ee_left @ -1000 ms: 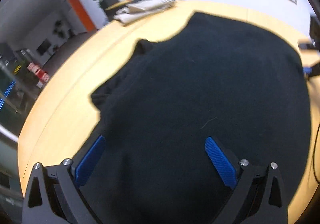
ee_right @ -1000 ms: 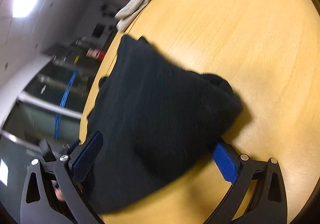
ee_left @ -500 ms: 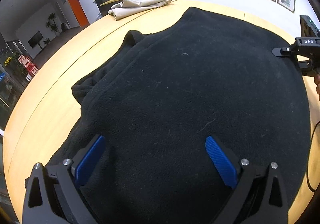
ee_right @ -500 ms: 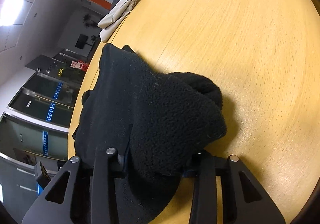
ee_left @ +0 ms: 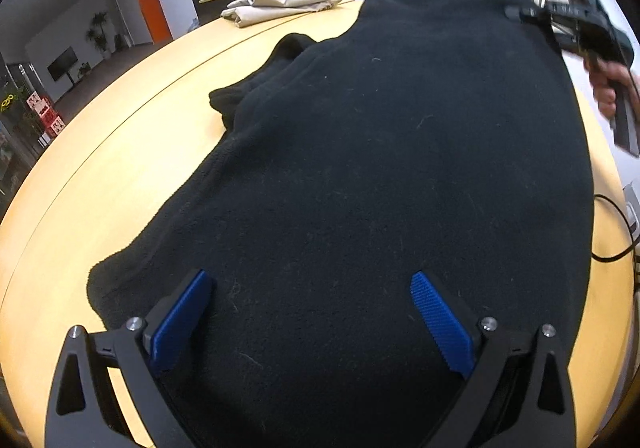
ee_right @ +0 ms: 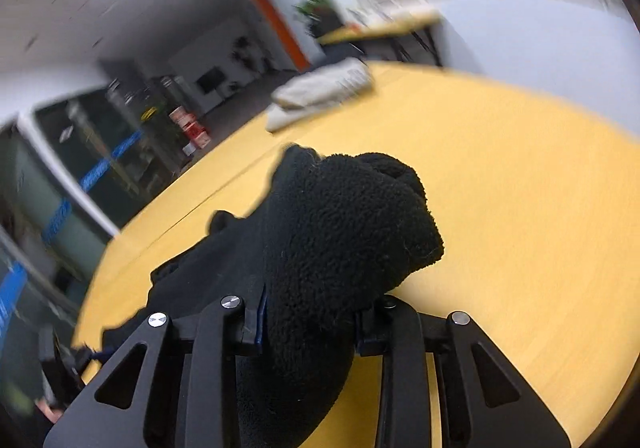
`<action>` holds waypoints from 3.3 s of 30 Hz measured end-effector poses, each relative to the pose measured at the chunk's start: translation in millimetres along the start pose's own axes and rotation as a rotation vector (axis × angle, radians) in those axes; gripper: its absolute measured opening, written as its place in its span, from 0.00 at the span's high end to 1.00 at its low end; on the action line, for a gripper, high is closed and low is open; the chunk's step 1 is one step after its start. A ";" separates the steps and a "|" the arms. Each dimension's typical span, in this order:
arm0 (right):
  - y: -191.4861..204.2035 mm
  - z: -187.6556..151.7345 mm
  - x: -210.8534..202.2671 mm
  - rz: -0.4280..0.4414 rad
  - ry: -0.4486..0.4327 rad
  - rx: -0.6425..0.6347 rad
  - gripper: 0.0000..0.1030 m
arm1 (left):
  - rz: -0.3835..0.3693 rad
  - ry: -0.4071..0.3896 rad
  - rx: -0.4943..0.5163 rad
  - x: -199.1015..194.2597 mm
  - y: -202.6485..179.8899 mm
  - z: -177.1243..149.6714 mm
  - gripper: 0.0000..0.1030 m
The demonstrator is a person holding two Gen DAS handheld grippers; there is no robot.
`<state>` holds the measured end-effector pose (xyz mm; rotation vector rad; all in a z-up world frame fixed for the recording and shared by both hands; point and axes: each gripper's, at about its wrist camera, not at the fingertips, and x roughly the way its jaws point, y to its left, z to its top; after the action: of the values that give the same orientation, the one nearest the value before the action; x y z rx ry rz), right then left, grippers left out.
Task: Fold clothes
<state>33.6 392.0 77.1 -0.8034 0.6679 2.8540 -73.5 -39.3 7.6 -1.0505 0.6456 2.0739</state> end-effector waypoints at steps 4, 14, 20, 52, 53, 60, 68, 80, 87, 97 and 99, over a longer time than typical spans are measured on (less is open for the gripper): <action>105.4 -8.1 -25.5 0.177 -0.070 -0.312 0.73 | 0.004 -0.015 -0.026 8.8 -0.3 3.6 0.00; 206.8 -114.2 25.9 0.424 0.256 -0.518 0.75 | -0.060 -0.052 -0.056 -15.8 18.6 -19.5 0.00; 231.9 -90.4 -1.8 0.491 0.112 -0.561 0.75 | -0.096 -0.070 -0.097 -19.0 29.0 -32.7 0.00; 314.7 -204.2 18.1 0.698 0.159 -0.862 0.75 | -0.057 -0.083 -0.087 -45.5 15.7 -58.5 0.04; 315.1 -204.7 18.6 0.698 0.155 -0.870 0.75 | -0.059 -0.075 -0.078 -51.2 15.3 -59.7 0.05; 315.4 -219.2 25.3 0.705 0.149 -0.902 0.75 | -0.061 -0.043 -0.133 -123.5 36.0 -90.4 0.09; 327.5 -276.7 19.1 0.608 0.018 -1.242 0.73 | -0.036 -0.299 -0.298 -207.7 48.3 -111.2 0.05; 323.2 -271.6 26.9 0.697 0.123 -1.244 0.41 | -0.095 -0.124 -0.078 -23.4 3.1 -17.2 0.00; 293.6 -161.2 43.0 0.878 0.242 -0.866 0.16 | -0.075 -0.148 -0.102 -59.7 6.5 -51.4 0.00; 275.0 -169.6 176.9 0.728 0.557 -0.935 0.16 | 0.031 -0.128 -0.101 -59.8 -2.4 -15.6 0.08; 273.1 -167.4 179.8 0.736 0.545 -0.915 0.16 | 0.022 -0.177 -0.095 -90.4 -14.4 -20.6 0.08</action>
<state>-99.0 69.6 -38.9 -1.8022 -0.5521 3.6106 -15.0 -78.0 70.0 -0.9013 0.4763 2.2054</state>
